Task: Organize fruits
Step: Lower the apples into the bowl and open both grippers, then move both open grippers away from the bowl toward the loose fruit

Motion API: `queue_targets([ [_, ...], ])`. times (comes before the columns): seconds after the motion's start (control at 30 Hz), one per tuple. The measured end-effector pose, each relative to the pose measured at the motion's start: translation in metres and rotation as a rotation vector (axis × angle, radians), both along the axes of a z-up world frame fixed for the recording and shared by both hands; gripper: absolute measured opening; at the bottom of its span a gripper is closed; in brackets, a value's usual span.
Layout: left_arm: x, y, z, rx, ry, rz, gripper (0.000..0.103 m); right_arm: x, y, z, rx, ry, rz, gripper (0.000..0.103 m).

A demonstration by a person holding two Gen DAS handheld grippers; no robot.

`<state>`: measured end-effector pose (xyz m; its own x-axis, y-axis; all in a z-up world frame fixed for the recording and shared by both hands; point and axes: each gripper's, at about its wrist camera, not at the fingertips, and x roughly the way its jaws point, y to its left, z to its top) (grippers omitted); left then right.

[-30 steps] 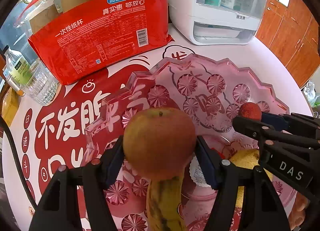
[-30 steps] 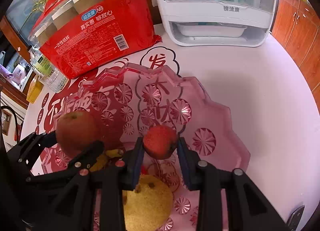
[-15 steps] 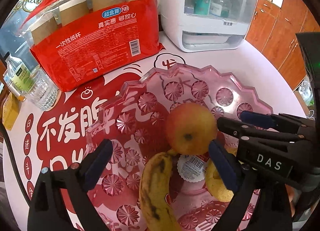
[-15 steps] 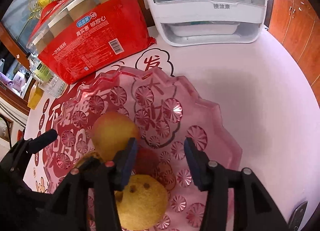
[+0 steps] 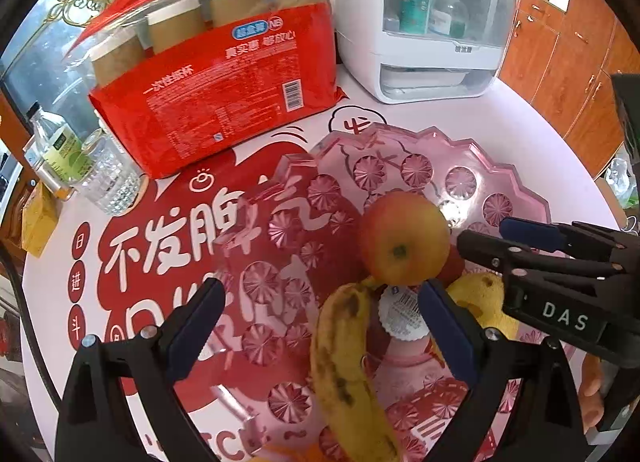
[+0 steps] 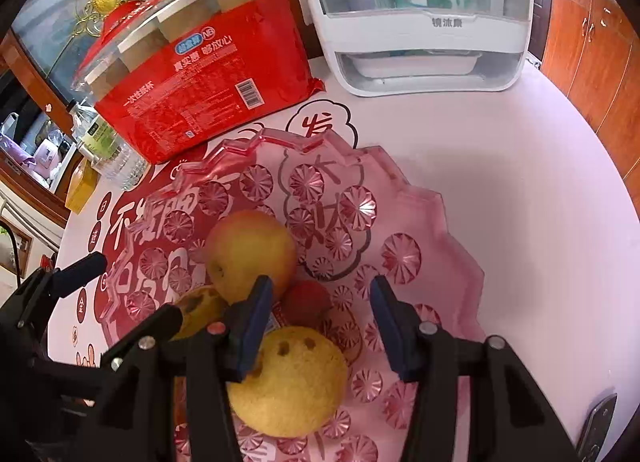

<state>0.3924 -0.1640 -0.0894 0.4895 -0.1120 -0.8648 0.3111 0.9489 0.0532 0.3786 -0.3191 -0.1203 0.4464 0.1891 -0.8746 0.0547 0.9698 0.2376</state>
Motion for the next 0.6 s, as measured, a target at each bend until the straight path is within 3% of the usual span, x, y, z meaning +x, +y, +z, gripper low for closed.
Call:
queue_targets([
  [0.3,-0.017,0.015,0.03,-0.05,-0.01,0.028,0.097,-0.022,0.004,0.029,-0.028,-0.051,0.006,0.051],
  [0.6,-0.058,0.037,0.07,-0.077,-0.07,0.048,0.097,-0.068,0.015,0.069,-0.049,-0.146,0.016,0.051],
])
